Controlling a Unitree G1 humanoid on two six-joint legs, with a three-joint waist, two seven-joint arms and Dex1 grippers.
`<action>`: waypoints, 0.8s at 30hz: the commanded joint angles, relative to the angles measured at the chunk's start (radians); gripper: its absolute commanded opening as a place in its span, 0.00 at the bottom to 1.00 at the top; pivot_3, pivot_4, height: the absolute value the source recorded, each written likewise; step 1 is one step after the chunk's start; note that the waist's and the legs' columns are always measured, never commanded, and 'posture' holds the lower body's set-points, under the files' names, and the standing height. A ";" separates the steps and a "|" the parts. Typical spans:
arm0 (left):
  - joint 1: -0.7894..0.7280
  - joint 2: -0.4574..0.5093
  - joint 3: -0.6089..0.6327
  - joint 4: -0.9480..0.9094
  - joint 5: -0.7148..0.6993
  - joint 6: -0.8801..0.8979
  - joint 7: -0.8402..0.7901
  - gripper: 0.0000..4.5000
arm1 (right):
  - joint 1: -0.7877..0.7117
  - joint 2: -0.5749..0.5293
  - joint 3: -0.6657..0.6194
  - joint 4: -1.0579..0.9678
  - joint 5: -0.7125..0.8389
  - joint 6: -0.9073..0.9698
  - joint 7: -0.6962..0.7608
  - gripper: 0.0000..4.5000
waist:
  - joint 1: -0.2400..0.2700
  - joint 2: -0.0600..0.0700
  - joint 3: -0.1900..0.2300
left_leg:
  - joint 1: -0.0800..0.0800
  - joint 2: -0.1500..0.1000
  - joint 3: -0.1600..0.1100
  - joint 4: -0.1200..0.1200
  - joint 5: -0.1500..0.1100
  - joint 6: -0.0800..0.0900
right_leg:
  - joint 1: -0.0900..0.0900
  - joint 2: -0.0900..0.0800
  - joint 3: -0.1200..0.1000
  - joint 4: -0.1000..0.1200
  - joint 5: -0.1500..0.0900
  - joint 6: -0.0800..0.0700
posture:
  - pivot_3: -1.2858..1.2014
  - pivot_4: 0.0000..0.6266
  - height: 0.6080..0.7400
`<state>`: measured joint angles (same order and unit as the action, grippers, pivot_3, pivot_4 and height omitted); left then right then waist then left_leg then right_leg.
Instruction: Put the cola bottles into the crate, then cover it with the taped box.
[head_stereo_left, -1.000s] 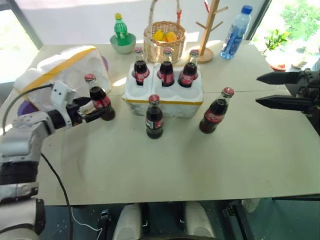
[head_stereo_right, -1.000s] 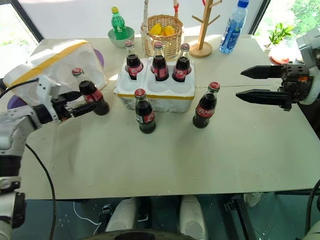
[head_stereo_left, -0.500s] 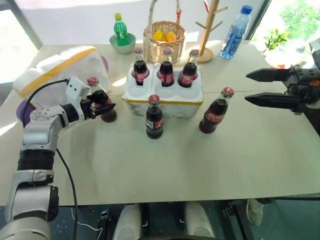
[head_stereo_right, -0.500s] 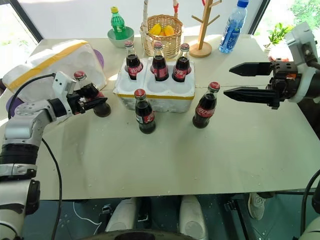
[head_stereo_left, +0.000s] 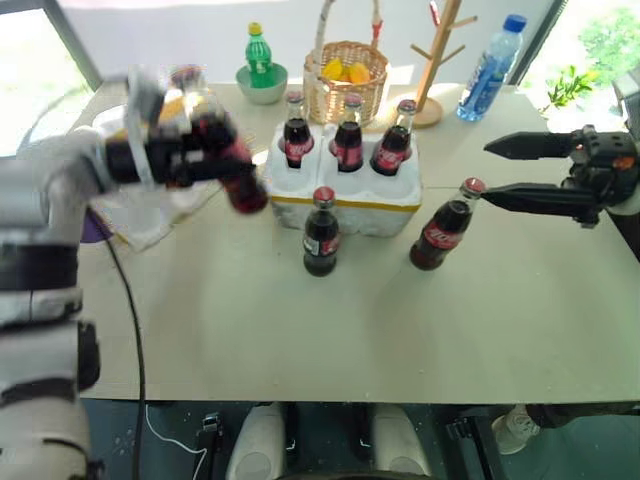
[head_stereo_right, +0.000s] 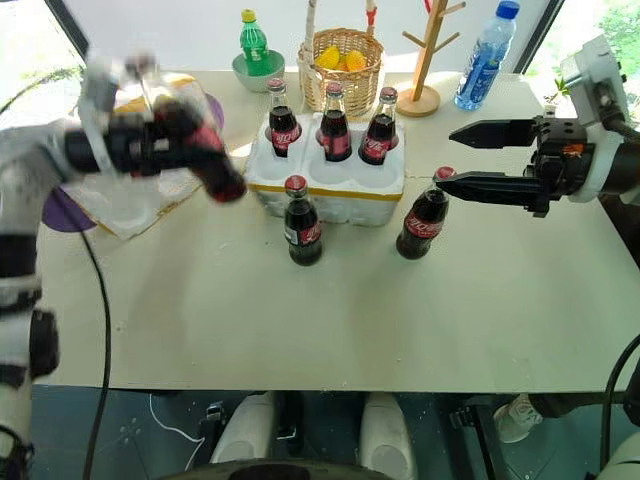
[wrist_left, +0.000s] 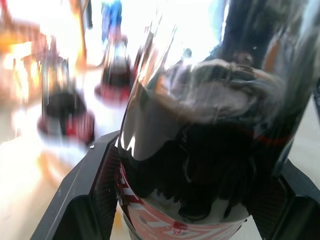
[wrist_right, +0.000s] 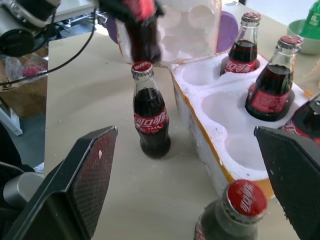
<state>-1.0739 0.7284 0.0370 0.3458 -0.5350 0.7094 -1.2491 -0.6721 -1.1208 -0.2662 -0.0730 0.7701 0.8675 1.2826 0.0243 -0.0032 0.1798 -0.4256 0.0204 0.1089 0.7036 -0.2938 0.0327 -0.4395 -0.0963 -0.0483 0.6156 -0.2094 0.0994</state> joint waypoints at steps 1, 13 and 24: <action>-0.183 -0.114 -0.059 0.255 0.083 -0.154 -0.047 0.62 | 0.015 -0.011 -0.066 -0.052 0.036 0.009 -0.027 1.00 | 0.003 0.000 0.000 | 0.000 -0.001 0.000 0.000 0.000 0.000 | 0.000 0.000 0.000 0.000 0.000 0.000 | 0.52 0.24 1.00; -0.419 -0.431 -0.083 0.852 0.305 -0.609 -0.050 0.62 | 0.170 0.028 -0.198 -0.179 0.109 0.039 -0.169 1.00 | 0.000 -0.002 0.001 | -0.002 -0.001 -0.001 -0.001 0.000 0.001 | -0.003 -0.001 0.000 -0.001 0.000 0.001 | 0.52 0.24 1.00; -0.375 -0.489 -0.096 0.931 0.467 -0.777 0.051 0.62 | 0.237 0.039 -0.227 -0.199 0.137 0.017 -0.210 1.00 | -0.011 -0.002 0.001 | -0.002 -0.001 -0.004 0.001 -0.003 0.006 | -0.003 -0.001 0.000 0.000 0.000 0.001 | 0.52 0.24 1.00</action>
<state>-1.4229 0.2319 -0.0690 1.2975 -0.0717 -0.0325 -1.2083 -0.4294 -1.0788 -0.4602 -0.2558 0.8891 0.9052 1.0765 0.0137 -0.0052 0.1810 -0.4278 0.0192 0.1053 0.7042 -0.2970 0.0386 -0.4423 -0.0976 -0.0484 0.6152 -0.2093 0.1006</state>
